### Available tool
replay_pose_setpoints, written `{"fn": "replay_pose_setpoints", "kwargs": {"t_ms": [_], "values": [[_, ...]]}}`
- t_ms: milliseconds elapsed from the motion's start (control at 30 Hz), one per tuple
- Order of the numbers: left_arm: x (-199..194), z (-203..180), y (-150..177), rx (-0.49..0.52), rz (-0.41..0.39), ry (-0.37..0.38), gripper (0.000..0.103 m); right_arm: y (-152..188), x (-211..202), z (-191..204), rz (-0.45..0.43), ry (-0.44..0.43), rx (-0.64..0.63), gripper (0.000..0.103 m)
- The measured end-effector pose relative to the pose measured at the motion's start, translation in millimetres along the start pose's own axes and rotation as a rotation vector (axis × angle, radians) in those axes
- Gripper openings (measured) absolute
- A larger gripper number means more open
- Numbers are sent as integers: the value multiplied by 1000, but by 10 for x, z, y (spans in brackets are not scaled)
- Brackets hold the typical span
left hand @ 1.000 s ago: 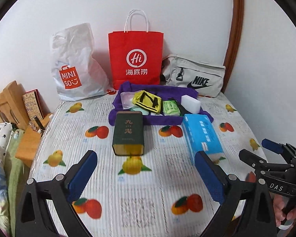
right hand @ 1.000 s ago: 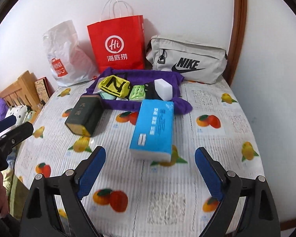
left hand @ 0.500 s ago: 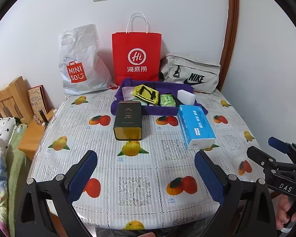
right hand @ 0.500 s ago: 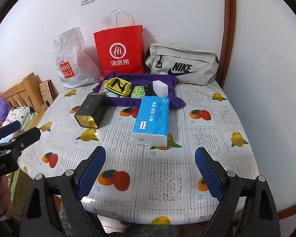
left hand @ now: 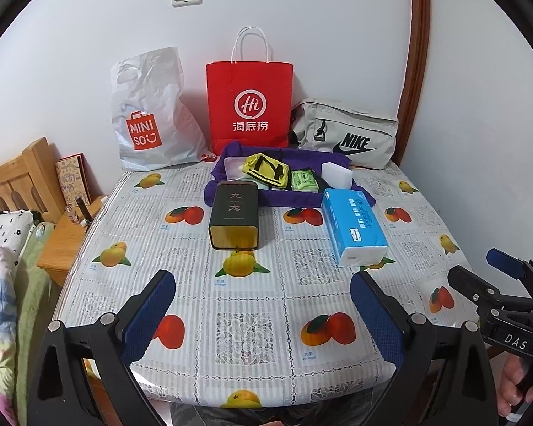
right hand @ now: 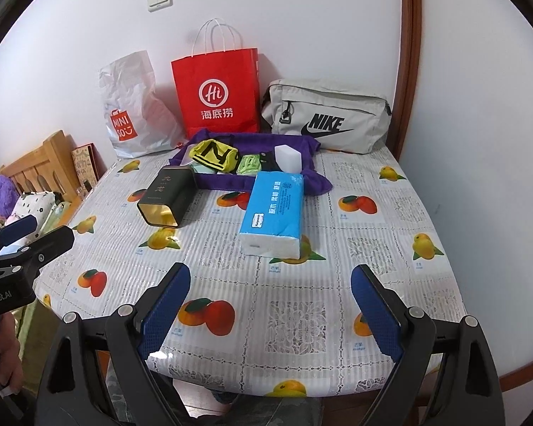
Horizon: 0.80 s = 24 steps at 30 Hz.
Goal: Organize soft objects
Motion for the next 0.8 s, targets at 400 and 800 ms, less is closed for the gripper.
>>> {"fn": "replay_pose_setpoints", "kwargs": {"t_ms": [400, 800], "values": [[-14, 18, 16, 0, 2, -3, 100, 0, -31, 39, -4, -7, -2, 91], [-13, 16, 63, 6, 7, 3, 100, -3, -45, 35, -7, -10, 0, 91]]}}
Point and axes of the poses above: each gripper's, at about its wrist camera, not at the fingertips, and x roughly the way its jaws point, z to its left, y to its underside, the point moved 9 cm from there along x, roughly the way its jaws point, and after that the axes turned 12 degrees about -y, right-handed, at the moved point
